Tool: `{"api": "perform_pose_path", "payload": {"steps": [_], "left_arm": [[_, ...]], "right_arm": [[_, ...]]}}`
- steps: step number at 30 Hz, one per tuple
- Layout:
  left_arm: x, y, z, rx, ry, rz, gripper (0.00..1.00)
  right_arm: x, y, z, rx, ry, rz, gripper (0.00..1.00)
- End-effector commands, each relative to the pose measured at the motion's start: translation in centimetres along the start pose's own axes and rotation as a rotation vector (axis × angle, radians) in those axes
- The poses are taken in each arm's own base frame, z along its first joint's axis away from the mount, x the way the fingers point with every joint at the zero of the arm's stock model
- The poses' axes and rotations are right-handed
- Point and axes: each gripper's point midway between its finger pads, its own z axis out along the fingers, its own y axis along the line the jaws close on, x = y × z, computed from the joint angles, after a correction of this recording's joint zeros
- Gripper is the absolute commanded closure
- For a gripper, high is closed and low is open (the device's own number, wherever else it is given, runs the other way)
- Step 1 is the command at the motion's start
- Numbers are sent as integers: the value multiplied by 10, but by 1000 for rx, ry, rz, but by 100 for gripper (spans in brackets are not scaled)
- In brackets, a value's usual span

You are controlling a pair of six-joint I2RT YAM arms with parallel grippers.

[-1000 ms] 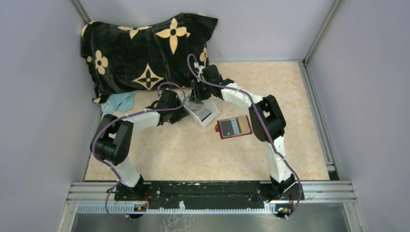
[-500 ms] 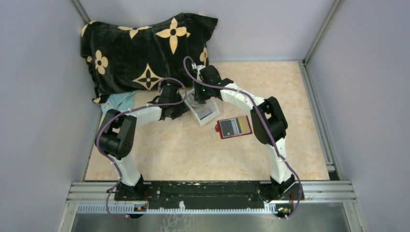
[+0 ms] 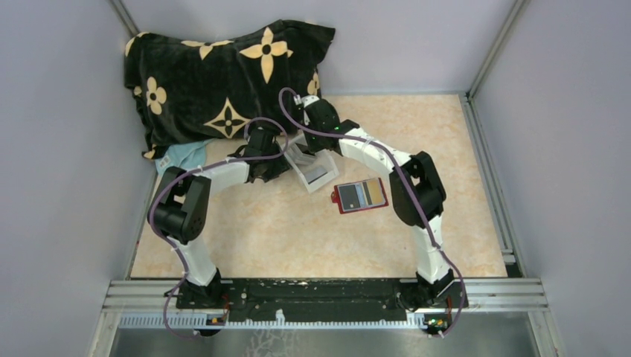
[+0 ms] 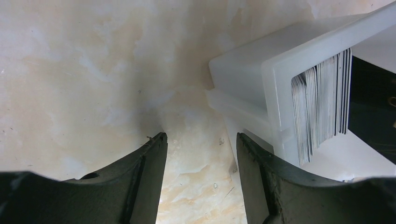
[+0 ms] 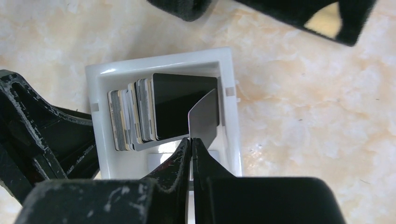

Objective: Put the credit cards into the card holder
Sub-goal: Pick up the credit card from the storage box.

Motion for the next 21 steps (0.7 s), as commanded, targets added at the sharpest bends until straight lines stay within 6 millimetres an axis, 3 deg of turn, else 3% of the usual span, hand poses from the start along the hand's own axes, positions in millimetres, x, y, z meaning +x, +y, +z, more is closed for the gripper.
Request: {"api": "perform_pose_path", "payload": {"steps": [1, 7, 12, 18, 21], "left_arm": [[-14, -4, 4, -4, -20, 36, 37], [-28, -10, 4, -8, -38, 67, 36], [-34, -2, -5, -45, -57, 77, 35], [-42, 7, -36, -69, -117, 86, 31], [-50, -3, -64, 5, -170, 101, 30]], "right_arm": [[-38, -3, -38, 60, -112, -39, 99], [-39, -6, -49, 84, -123, -45, 100], [-44, -5, -67, 94, -150, -49, 100], [-48, 1, -95, 82, -180, -49, 100], [-40, 4, -112, 53, -182, -34, 100]]}}
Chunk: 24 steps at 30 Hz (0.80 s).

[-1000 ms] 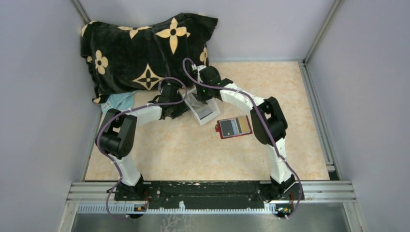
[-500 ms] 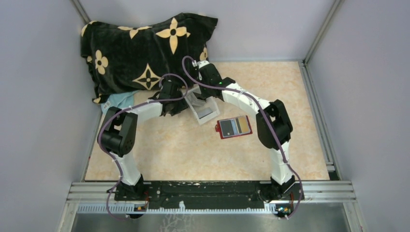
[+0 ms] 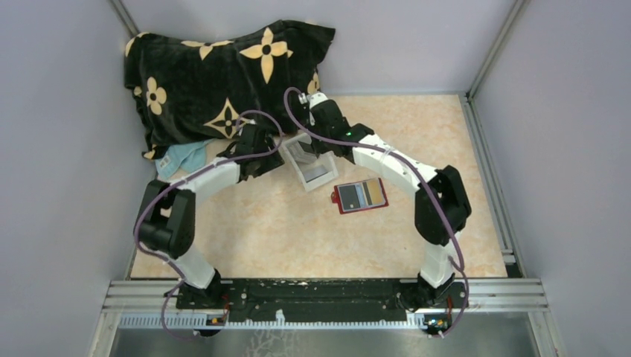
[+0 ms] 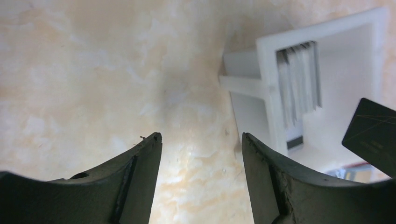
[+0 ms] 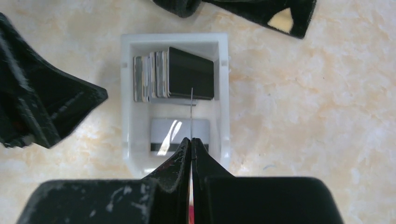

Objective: Put the credit cards into the card holder
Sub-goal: Pick up the credit card from the storage box.

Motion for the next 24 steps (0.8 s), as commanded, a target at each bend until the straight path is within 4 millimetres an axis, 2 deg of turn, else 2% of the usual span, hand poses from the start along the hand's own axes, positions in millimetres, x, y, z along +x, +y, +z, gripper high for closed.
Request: {"api": "perform_pose_path", "payload": {"steps": [1, 5, 8, 10, 17, 24], "left_arm": [[-26, -9, -47, 97, -115, 33, 29], [-22, -40, -92, 376, -184, 122, 27], [-7, -67, -130, 632, -191, 219, 25], [9, -77, -149, 746, -157, 276, 25], [72, -109, -203, 1031, -28, 484, 24], [121, -130, -238, 1190, 76, 661, 23]], "right_arm": [[-26, 2, -54, -36, -107, 29, 100], [-11, 7, -89, -102, -108, 62, 100], [7, 16, -117, -189, -99, 86, 100], [21, 25, -131, -256, -79, 100, 100], [62, 48, -174, -452, -34, 144, 100], [83, 64, -211, -594, -23, 187, 100]]}}
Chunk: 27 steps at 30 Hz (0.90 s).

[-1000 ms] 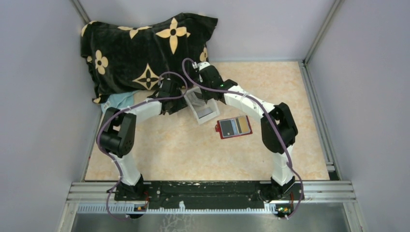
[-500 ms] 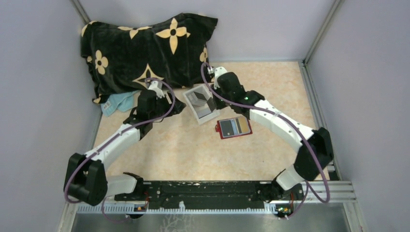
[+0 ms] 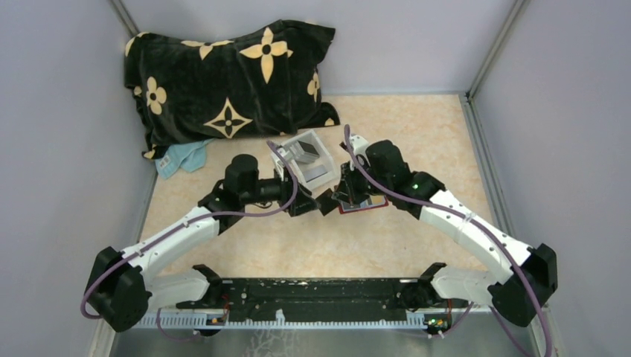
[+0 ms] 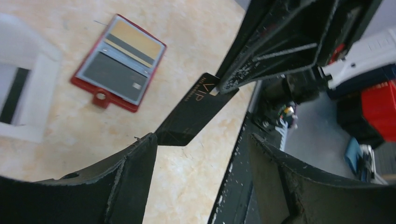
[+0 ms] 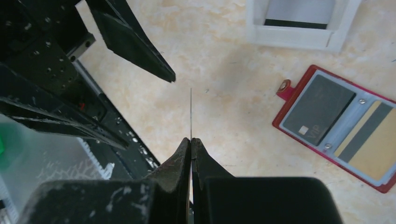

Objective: Put the credit cards into the card holder
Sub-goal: Pick up the credit card from the storage box.

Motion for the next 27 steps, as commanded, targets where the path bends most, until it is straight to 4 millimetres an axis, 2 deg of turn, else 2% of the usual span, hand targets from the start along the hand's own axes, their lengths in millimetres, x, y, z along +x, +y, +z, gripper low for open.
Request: {"api": "perform_pose_path", "payload": {"steps": [1, 4, 7, 14, 20, 27], "left_arm": [[10, -36, 2, 161, 76, 110, 23], [18, -43, 5, 186, 122, 124, 23], [17, -48, 5, 209, 126, 137, 24], [18, -51, 7, 236, 158, 156, 26], [26, -55, 10, 292, 215, 144, 42], [41, -55, 11, 326, 270, 110, 50]], "right_arm": [[-2, 36, -25, -159, -41, 19, 100], [3, 42, -34, -187, -42, 24, 100], [8, 46, -39, -211, -32, 27, 100], [20, 53, -37, -269, 9, 32, 100], [23, 52, -32, -290, 24, 43, 100], [19, 48, -31, -313, 15, 57, 100]]}}
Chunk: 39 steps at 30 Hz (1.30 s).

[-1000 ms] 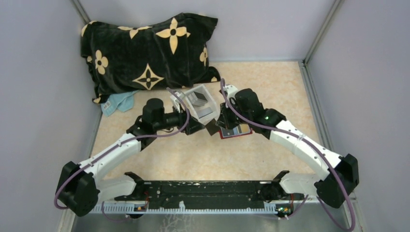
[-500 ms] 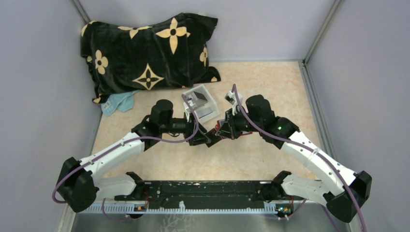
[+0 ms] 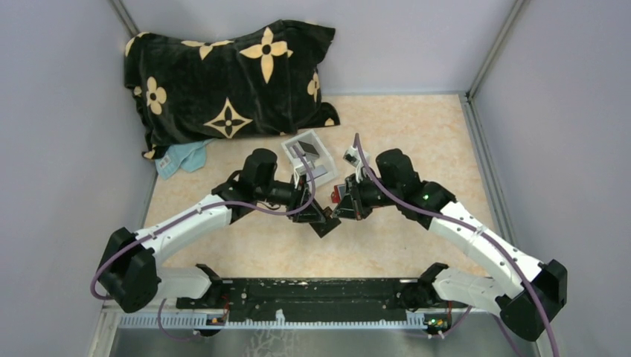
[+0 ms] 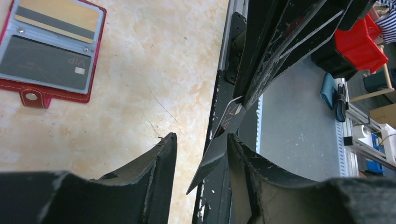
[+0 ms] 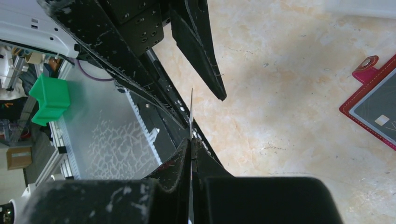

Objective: Put the credit cards into the card holder
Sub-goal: Pick up the credit card from the storage box.

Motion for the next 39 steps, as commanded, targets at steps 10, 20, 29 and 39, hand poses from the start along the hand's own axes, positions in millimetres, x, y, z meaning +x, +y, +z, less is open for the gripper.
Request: {"api": "perform_pose_path", "payload": {"steps": [10, 20, 29, 39], "left_arm": [[5, -14, 5, 122, 47, 10, 98], [-6, 4, 9, 9, -27, -44, 100], [-44, 27, 6, -151, -325, -237, 100], [-58, 37, 8, -147, -456, -396, 100]], "right_arm": [[-13, -5, 3, -73, -37, 3, 100], [-33, -28, -17, 110, -202, -23, 65], [-48, -52, -41, 255, -476, -23, 69], [-49, -67, -22, 250, -506, -26, 70]]}}
